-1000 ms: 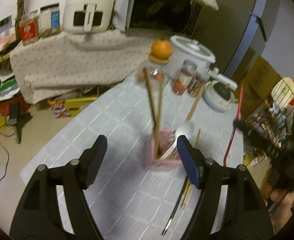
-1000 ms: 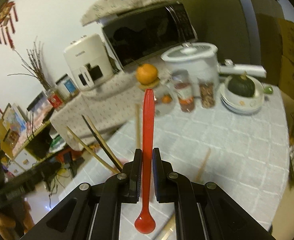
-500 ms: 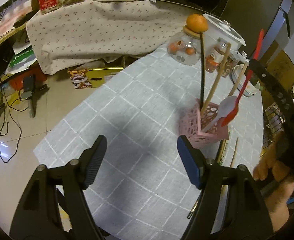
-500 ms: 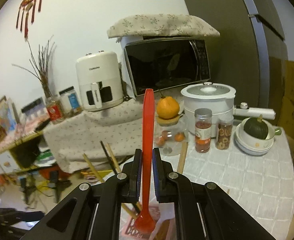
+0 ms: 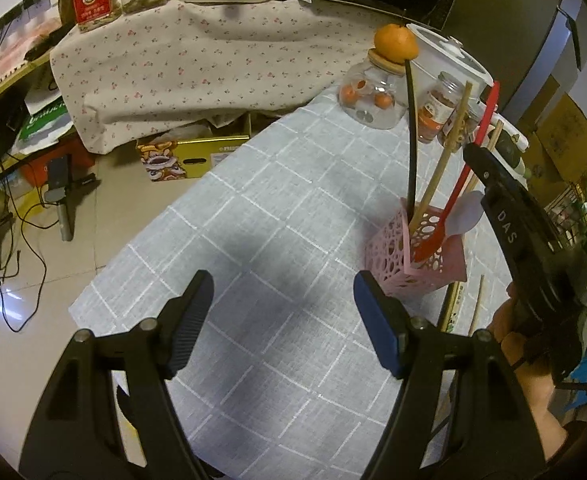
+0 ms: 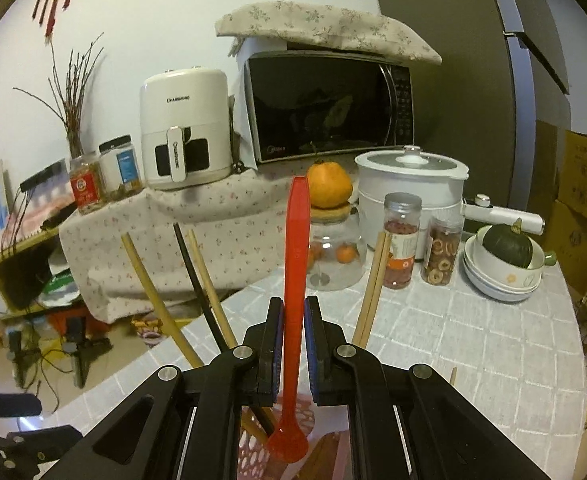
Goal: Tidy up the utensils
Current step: 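Lower the red spoon into the pink basket and open the right tool, then move both open tools back over the remaining utensils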
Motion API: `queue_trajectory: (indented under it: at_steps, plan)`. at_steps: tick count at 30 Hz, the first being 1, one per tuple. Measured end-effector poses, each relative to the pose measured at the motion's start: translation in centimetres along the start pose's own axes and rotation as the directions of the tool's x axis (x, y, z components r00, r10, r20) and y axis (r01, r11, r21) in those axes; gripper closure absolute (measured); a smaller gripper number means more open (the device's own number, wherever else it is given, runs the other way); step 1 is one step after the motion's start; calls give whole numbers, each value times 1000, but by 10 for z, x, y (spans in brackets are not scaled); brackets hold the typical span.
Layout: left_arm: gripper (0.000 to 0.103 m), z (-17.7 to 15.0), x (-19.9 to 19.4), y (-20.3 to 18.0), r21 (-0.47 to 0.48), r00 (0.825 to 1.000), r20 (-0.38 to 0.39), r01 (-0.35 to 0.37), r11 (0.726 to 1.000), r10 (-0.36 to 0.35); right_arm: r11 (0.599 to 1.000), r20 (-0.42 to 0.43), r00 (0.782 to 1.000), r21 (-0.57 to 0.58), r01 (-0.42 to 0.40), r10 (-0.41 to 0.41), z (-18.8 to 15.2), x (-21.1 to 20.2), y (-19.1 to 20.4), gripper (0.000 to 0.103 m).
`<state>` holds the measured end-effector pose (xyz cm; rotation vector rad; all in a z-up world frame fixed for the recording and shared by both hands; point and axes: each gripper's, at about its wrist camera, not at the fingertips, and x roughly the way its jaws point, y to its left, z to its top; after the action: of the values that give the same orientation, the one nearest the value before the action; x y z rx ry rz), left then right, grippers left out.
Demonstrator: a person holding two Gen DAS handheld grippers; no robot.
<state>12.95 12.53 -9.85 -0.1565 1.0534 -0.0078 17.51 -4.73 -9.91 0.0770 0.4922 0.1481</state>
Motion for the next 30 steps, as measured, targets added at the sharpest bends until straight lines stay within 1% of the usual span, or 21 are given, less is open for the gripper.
queue_trajectory:
  at_steps: [2,4,6,8,11,14,15,16,18,19,20,21,22,24,26,28,30]
  plan:
    - [30,0,2,-1,5,1000,-6,-6,1000,6,999,-13,1000,22,-28,28,1,-3,-4,92]
    - [30,0,3,-2,6,1000,-12,-5,1000,5,999,-18,999,24,-46,46,4,-8,-6,89]
    - [30,-1,4,-4,13,1000,-18,-4,1000,5,997,-20,997,25,-72,72,8,-15,-10,73]
    - [30,-2,4,-8,24,1000,-22,-3,1000,4,995,-27,995,29,-92,93,14,-24,-16,68]
    - [30,-5,7,-13,35,999,-42,11,999,-9,994,-64,992,38,-104,106,21,-37,-27,66]
    - [30,-10,9,-21,45,998,-62,29,999,-26,992,-115,987,63,-107,114,27,-49,-45,58]
    - [30,-11,10,-24,49,997,-67,35,998,-31,991,-128,985,72,-111,119,27,-52,-51,54]
    - [30,-13,11,-28,52,996,-77,53,997,-49,991,-142,983,81,-110,120,28,-56,-57,52]
    - [30,-16,13,-33,40,988,-107,118,992,-113,991,-173,979,95,-96,111,28,-64,-73,47]
    - [29,-18,14,-38,31,980,-127,157,987,-152,991,-187,977,99,-87,105,28,-68,-81,46]
    - [28,-21,15,-42,29,975,-141,180,983,-175,992,-197,976,103,-77,96,28,-71,-88,44]
    - [24,-23,16,-47,34,971,-149,191,981,-184,992,-205,975,104,-69,89,27,-73,-94,41]
    - [22,-26,17,-52,46,970,-156,195,980,-186,993,-216,973,104,-58,80,26,-75,-101,39]
    - [22,-33,19,-65,91,973,-164,179,980,-162,994,-232,971,96,-45,66,21,-78,-113,36]
    - [22,-38,21,-74,126,975,-174,163,979,-140,997,-269,962,75,-29,48,15,-77,-121,32]
    - [22,-43,25,-80,154,976,-187,144,977,-115,997,-313,949,70,-16,37,6,-74,-130,31]
    - [22,-44,30,-82,169,975,-198,131,977,-96,997,-378,925,75,-11,39,-2,-66,-138,29]
